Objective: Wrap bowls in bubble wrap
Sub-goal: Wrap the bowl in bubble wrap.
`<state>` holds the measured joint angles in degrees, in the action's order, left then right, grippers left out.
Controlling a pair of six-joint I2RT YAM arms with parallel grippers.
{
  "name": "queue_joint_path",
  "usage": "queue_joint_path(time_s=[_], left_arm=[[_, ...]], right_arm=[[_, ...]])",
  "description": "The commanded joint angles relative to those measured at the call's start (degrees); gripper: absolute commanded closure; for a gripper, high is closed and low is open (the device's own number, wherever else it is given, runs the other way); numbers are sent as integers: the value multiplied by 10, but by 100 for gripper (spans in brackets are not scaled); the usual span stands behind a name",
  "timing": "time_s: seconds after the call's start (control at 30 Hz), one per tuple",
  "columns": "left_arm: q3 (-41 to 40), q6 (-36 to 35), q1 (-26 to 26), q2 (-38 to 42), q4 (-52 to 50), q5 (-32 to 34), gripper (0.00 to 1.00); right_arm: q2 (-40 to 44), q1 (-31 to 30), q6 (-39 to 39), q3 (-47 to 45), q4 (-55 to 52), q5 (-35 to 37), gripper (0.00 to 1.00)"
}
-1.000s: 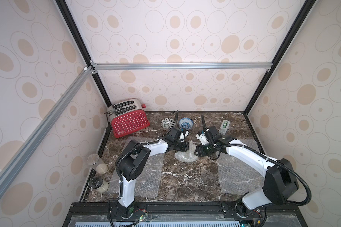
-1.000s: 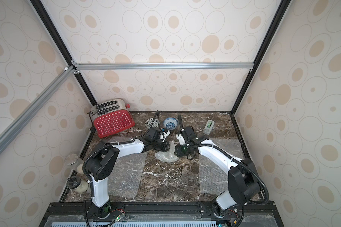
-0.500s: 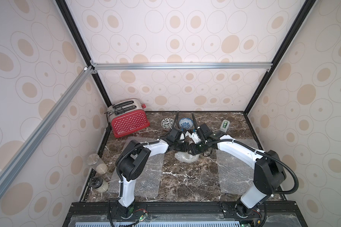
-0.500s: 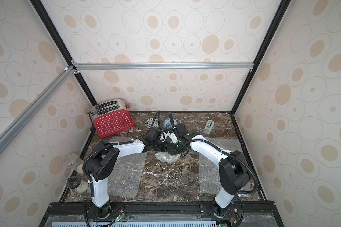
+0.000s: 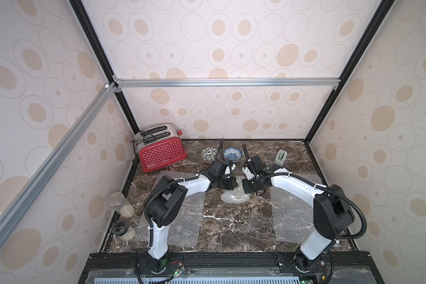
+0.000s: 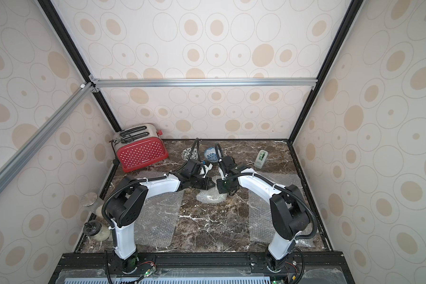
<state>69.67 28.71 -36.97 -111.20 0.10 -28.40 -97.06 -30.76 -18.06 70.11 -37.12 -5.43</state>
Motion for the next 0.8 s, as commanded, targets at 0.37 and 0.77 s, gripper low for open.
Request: queue_joint_path(time_s=[0.37, 0.77], left_arm=[[0, -11, -3, 26, -21, 11, 93], [-1, -8, -4, 27, -18, 10, 93]], right_arm=[[60, 4, 4, 9, -37, -17, 69], [60, -14, 17, 24, 6, -55, 71]])
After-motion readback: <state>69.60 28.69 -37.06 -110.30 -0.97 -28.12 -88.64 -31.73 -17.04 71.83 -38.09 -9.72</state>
